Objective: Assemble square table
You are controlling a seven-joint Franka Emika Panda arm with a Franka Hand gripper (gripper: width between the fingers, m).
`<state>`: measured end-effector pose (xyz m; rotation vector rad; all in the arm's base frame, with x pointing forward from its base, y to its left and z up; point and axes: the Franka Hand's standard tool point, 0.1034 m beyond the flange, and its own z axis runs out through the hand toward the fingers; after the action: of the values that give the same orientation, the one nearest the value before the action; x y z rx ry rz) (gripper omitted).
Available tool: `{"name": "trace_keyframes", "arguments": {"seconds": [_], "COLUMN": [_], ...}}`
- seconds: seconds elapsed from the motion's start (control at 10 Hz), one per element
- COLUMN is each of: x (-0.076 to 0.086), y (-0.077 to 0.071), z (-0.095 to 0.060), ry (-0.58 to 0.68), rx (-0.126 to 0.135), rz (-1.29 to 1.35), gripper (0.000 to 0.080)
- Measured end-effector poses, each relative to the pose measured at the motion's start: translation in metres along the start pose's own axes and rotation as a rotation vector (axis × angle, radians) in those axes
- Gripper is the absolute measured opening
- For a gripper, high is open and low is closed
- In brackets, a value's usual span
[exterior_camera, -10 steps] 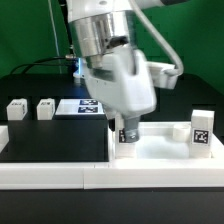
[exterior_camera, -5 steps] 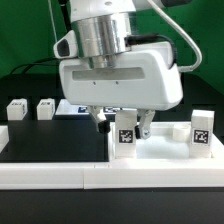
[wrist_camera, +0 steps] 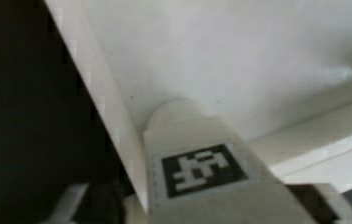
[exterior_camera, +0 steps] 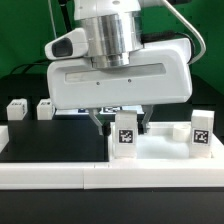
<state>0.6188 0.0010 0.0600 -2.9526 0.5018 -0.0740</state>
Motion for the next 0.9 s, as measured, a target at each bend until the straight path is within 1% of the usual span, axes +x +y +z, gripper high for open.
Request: {"name": "trace_keyframes", "arguments": {"seconds": [0.1, 0.5, 0.7, 0.8, 0.9], "x": [0.0, -0.0002, 0.004, 0.0051, 0.0057], "y": [0.0, -0.0006, -0.0023, -0.0031, -0.0066], "z": [0.0, 0.0002, 0.0011, 0.0026, 0.0037], "ry": [0.0, -0.001, -0.037, -0.079, -0.114], "rx": [0.0, 0.002, -0.008, -0.018, -0.042], "rz": [0.003, 0.316, 0.678, 0.862, 1.061], "gripper": [0.0282, 0.0284, 0.0284, 0.0284, 0.0284]}}
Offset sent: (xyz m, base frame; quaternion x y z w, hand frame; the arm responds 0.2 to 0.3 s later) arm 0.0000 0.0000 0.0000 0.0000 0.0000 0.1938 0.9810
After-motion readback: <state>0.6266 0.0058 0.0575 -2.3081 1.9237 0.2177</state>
